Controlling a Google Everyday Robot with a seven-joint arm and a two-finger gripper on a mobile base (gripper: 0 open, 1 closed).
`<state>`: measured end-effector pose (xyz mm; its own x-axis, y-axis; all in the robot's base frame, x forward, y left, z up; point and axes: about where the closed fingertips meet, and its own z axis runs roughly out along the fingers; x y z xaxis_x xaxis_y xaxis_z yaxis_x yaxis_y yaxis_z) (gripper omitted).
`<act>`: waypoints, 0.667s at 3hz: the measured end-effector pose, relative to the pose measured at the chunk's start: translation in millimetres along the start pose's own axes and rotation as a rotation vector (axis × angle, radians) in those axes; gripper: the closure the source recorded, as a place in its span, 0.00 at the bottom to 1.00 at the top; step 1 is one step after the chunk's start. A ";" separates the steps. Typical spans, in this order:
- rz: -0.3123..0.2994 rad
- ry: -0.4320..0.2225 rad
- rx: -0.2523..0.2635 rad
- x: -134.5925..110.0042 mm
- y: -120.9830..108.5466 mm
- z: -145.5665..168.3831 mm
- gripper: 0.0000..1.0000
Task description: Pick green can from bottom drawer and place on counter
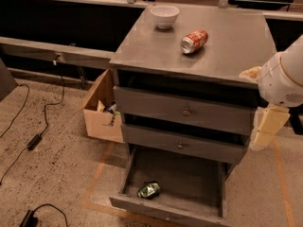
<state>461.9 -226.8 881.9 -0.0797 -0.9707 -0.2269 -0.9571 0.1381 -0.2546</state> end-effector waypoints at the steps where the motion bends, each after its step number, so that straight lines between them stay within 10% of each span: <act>1: -0.174 0.013 0.001 18.9 2.3 72.5 0.00; 2: -0.439 0.045 0.001 23.2 4.7 144.9 0.00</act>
Offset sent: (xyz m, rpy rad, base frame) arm 0.0564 0.0181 -0.2274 -0.3089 -0.1426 0.7327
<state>495.9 -220.1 739.2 0.3226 -0.9449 -0.0554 -0.9026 -0.2894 -0.3188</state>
